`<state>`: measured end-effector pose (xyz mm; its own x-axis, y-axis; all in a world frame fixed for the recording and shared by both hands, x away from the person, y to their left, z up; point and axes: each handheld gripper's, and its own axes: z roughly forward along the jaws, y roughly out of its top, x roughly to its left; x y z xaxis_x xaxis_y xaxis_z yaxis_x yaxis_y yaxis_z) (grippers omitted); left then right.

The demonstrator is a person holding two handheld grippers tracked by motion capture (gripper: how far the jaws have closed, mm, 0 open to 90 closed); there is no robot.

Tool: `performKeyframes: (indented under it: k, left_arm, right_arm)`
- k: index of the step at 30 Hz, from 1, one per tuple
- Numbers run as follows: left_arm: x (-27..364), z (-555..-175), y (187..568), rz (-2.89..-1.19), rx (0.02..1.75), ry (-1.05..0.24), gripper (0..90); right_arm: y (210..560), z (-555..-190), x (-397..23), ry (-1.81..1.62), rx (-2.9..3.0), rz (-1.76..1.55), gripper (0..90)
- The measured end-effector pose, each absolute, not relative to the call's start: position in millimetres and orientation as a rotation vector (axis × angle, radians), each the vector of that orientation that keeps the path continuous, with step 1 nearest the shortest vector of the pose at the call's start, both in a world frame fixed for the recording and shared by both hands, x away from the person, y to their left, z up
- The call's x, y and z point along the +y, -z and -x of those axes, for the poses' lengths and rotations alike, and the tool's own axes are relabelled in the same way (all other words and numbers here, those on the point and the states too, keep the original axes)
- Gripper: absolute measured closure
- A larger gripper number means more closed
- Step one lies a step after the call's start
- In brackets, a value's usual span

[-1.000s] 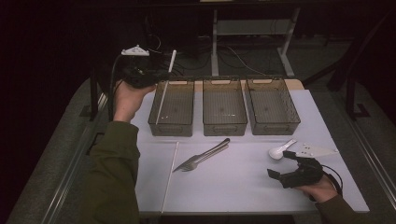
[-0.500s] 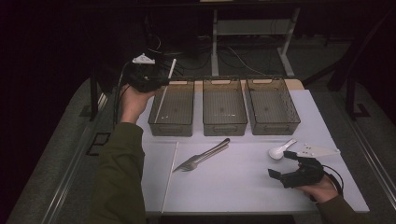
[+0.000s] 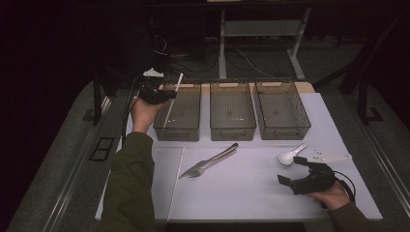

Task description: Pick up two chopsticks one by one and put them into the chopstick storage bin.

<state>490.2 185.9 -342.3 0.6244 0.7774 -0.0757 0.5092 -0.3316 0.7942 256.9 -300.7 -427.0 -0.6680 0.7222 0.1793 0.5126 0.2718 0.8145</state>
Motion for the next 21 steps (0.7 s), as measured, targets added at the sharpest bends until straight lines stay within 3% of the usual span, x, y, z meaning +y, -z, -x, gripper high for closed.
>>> performKeyframes:
  k: [21]
  left_arm:
    - [160.3, -503.4, 369.1, -2.04, 1.066, -0.41, 85.8]
  right_arm:
    - [426.2, -255.2, -301.2, -1.355, 2.317, -1.148, 1.1]
